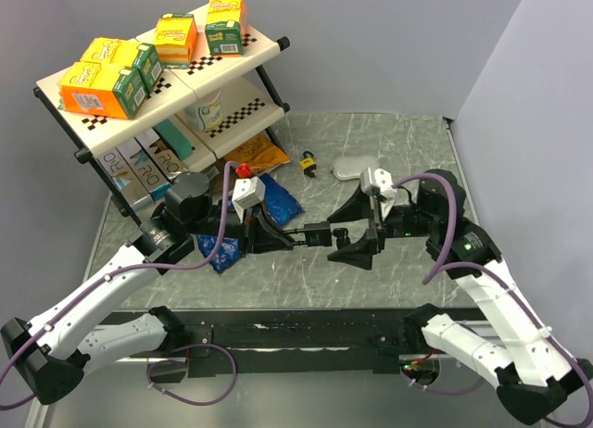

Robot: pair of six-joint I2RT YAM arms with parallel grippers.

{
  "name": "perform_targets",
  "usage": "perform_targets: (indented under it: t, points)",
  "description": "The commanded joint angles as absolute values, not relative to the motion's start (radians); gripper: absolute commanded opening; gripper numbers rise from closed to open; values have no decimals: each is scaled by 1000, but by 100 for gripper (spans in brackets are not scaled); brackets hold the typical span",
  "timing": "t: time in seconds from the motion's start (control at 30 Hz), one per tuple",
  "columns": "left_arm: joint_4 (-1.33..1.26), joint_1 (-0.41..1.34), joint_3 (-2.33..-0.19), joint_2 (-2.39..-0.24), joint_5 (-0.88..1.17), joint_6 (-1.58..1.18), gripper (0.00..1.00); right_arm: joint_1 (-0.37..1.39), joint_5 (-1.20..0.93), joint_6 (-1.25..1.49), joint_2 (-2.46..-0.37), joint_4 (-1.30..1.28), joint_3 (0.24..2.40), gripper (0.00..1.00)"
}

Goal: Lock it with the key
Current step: Lock the lock.

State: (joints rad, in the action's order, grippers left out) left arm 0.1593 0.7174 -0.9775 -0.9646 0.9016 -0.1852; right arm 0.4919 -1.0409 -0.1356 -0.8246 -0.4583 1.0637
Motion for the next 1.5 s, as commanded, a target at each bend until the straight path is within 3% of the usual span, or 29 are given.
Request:
perform_targets:
  t: [0.0,0.73,0.83,0.97,1.47]
  points:
    - [-38,715,-1040,-931,954,-242,1,546,-1060,-84,-842,-358,1054,88]
    - [-100,719,-1032,-945,940,-284,1,621,-1080,-3,-899,-249,1052,33]
    - [-94,726,-1034,-950,936,-278,1,627,-1089,21,-905,-242,1052,22]
    - [-109,741,-1040,-962,923,-287,1,635,-1086,32,-911,-247,1054,0]
    - [-248,847,-1066,-1034,848,-380,1,692,-1039,91,-946,-186,1028,0]
